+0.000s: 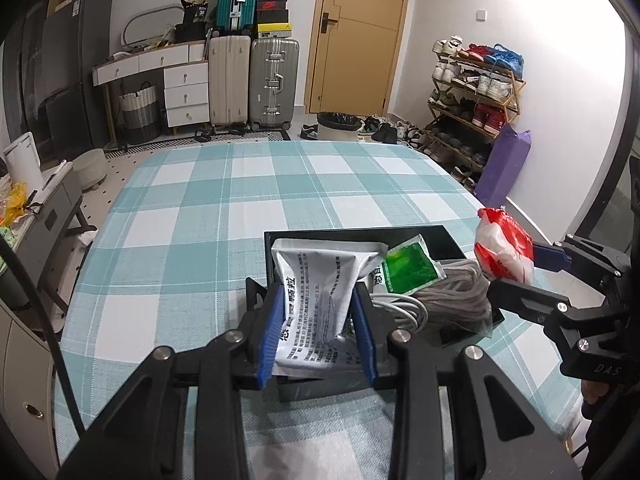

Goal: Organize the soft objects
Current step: 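Carry the white sachet and red glue bag over the black box with both grippers, then open both grippers to drop the sachet and glue bag into the box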

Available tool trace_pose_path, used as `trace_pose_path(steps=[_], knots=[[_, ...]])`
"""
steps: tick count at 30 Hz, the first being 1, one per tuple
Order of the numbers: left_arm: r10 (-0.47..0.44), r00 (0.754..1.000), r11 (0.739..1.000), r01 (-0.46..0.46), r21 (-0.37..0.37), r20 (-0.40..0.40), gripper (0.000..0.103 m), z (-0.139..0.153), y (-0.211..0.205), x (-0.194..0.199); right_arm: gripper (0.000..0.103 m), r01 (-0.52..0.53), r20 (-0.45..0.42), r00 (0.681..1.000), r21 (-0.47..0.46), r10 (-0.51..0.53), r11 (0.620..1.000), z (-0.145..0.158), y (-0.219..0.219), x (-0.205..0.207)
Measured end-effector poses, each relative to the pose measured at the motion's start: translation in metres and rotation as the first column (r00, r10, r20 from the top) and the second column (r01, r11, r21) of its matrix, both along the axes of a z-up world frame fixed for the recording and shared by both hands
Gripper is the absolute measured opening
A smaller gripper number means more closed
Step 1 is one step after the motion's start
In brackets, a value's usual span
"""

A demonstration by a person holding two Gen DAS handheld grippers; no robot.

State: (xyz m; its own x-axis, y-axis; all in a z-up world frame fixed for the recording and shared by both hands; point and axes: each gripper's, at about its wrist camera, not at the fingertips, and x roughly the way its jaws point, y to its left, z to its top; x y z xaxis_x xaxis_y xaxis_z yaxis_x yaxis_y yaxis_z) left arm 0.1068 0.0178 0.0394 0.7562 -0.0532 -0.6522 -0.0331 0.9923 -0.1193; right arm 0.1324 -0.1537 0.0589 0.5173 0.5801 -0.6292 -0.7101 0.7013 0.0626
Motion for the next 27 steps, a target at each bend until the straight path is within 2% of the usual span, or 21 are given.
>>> trace_pose_path(steps=[27], knots=[[-0.025,0.999,0.997,0.028,0.066,-0.046,0.033,-0.010,-0.011,0.037,0.053,-0.091,-0.040,0.995,-0.089,0.087,0.992,-0.011,0.044,0.038]])
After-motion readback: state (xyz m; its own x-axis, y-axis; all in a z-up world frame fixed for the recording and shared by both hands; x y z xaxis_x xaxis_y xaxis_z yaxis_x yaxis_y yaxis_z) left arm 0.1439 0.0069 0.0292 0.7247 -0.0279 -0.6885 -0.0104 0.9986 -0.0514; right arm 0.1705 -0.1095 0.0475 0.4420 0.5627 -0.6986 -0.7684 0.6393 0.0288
